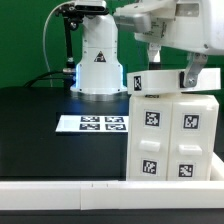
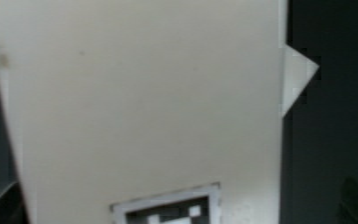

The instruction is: Assemble cabinet

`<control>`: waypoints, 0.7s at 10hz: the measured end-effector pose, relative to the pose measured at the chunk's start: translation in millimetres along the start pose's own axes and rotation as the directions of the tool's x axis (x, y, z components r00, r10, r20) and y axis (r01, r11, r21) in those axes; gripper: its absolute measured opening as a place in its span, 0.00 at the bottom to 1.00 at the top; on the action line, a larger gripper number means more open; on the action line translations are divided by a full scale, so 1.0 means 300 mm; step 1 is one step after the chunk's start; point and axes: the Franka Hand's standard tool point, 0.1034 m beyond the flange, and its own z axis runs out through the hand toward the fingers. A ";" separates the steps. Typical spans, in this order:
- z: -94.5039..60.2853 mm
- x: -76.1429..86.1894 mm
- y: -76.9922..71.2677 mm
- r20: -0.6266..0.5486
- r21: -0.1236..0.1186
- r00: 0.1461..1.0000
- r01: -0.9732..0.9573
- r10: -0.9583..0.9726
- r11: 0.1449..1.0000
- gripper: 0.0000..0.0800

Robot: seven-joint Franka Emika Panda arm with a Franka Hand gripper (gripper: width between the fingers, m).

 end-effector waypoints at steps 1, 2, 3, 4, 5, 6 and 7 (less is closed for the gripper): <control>0.006 0.001 0.004 -0.001 0.000 1.000 0.000 0.000 1.000 1.00; 0.007 -0.003 0.008 -0.001 -0.001 1.000 -0.008 0.008 1.000 0.98; 0.007 -0.003 0.008 -0.001 -0.001 0.999 -0.040 0.040 0.999 0.98; 0.007 -0.005 0.007 -0.001 -0.001 0.999 -0.040 0.040 0.999 0.75; 0.006 -0.005 0.008 -0.002 -0.002 0.998 -0.063 0.063 0.998 0.75; 0.005 -0.005 0.009 -0.002 -0.002 0.985 -0.173 0.173 0.985 0.72; 0.005 -0.006 0.010 -0.002 -0.002 0.970 -0.241 0.241 0.970 0.72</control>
Offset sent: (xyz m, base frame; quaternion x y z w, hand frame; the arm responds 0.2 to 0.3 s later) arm 0.0000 0.0000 0.0000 0.0000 0.0000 0.0000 1.0000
